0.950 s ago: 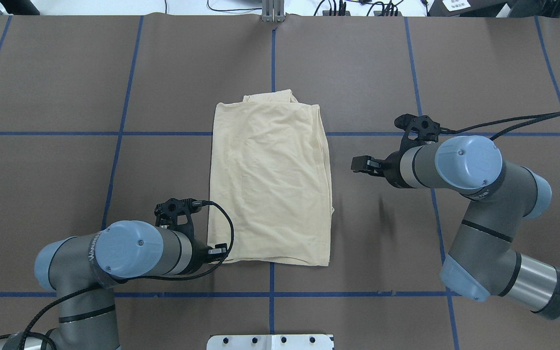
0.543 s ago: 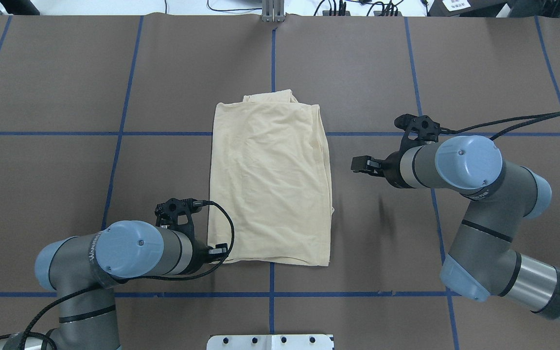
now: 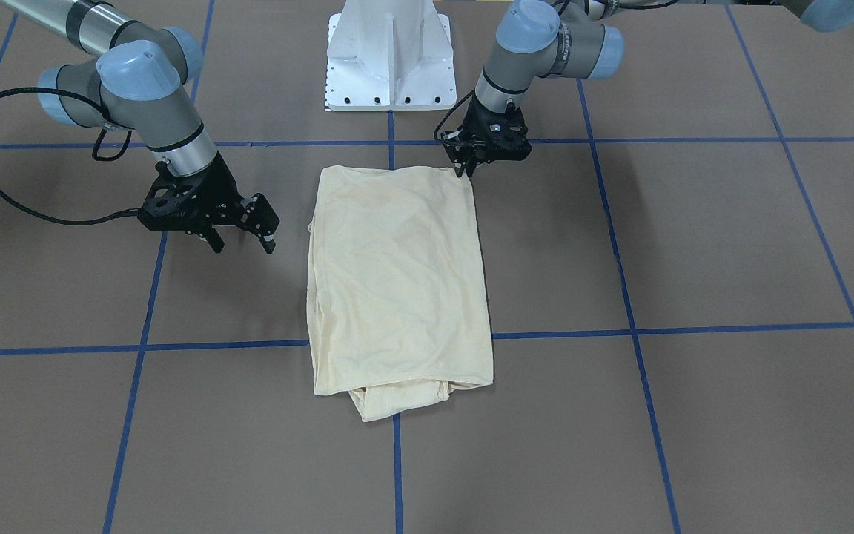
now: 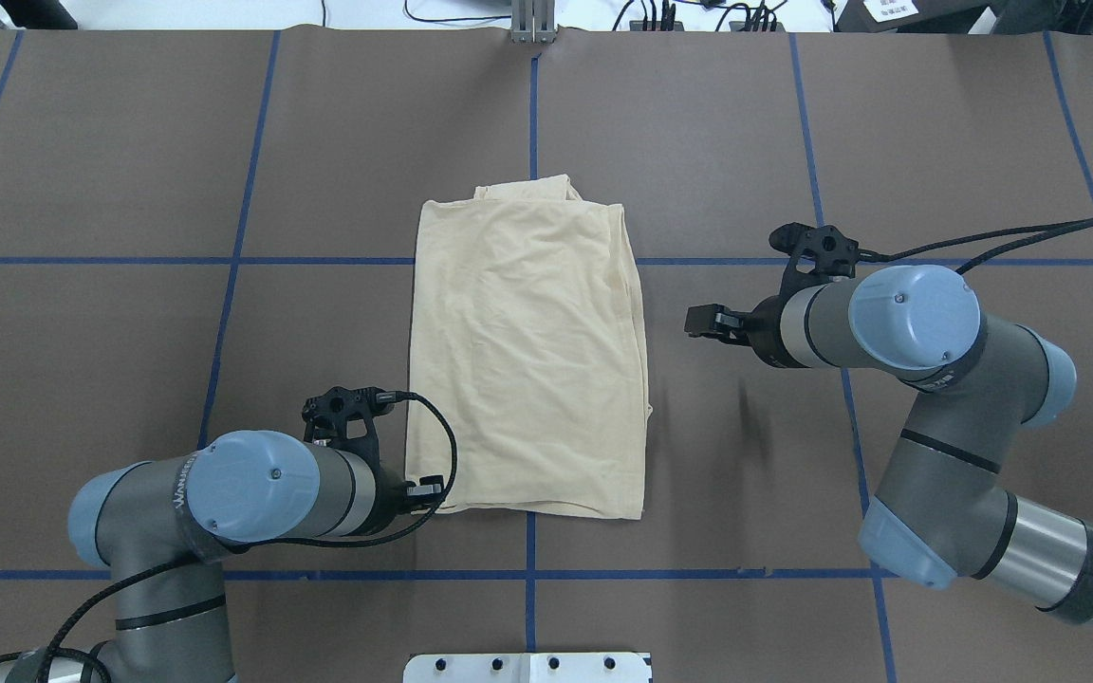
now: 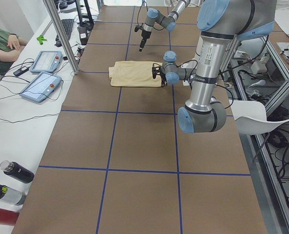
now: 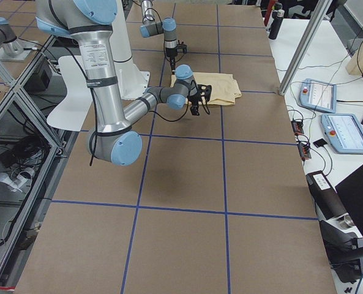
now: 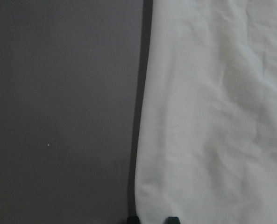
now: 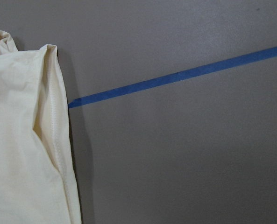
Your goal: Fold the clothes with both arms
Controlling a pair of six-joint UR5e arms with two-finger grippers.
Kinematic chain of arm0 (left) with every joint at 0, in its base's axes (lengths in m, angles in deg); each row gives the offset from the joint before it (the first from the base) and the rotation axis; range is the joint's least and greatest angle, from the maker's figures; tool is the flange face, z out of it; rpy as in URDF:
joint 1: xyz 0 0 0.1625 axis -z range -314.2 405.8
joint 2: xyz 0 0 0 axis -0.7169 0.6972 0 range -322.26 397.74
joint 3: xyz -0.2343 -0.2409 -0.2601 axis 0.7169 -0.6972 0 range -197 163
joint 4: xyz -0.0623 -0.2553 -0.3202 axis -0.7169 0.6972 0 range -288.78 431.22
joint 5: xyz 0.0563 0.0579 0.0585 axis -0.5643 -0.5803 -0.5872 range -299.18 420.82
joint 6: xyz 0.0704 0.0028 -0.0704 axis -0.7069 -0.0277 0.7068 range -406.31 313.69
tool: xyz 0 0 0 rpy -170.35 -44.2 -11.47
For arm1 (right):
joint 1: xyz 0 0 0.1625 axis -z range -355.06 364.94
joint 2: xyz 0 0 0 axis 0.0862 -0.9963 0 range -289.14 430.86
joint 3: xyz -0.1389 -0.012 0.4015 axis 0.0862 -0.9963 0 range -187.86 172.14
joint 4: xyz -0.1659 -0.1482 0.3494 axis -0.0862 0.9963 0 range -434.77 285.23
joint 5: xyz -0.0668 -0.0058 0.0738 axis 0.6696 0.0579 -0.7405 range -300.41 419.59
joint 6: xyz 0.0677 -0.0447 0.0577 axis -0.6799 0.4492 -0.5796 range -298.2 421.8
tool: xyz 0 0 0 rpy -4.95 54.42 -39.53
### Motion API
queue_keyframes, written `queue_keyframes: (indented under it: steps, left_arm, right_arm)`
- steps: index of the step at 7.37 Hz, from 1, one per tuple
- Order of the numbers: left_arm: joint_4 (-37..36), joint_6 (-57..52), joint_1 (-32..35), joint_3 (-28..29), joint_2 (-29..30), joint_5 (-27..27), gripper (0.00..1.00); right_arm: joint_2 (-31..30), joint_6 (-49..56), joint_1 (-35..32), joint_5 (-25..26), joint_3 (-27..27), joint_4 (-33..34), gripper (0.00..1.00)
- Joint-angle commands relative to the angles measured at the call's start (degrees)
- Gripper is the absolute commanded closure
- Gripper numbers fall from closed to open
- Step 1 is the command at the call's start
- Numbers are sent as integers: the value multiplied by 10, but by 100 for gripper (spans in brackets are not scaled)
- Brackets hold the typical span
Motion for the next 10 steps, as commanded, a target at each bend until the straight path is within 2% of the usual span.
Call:
queue_keyframes:
  steps: [1, 3, 4, 6, 8, 9, 10]
  left_arm:
    - [2, 0, -1, 0, -1, 0, 83]
    - [2, 0, 0, 0, -1, 0, 84]
    - [2, 0, -1, 0, -1, 0, 97]
    - [1, 2, -1, -4, 3, 1, 100]
    - [1, 2, -1, -4, 4, 1, 100]
    - [1, 2, -1, -3, 4, 1, 100]
    - [1, 2, -1, -1, 4, 0, 100]
  right_arm:
    - [0, 0, 0, 0, 0, 0, 0]
    - [0, 0, 0, 0, 1, 0, 0]
    - [0, 0, 0, 0, 0, 0, 0]
    - [0, -1, 0, 1, -1, 0, 0]
    - [8, -106, 8, 4, 6, 21, 2]
    - [17, -198, 34, 8, 9, 52, 4]
    - [58, -242, 57, 21, 13, 112, 4]
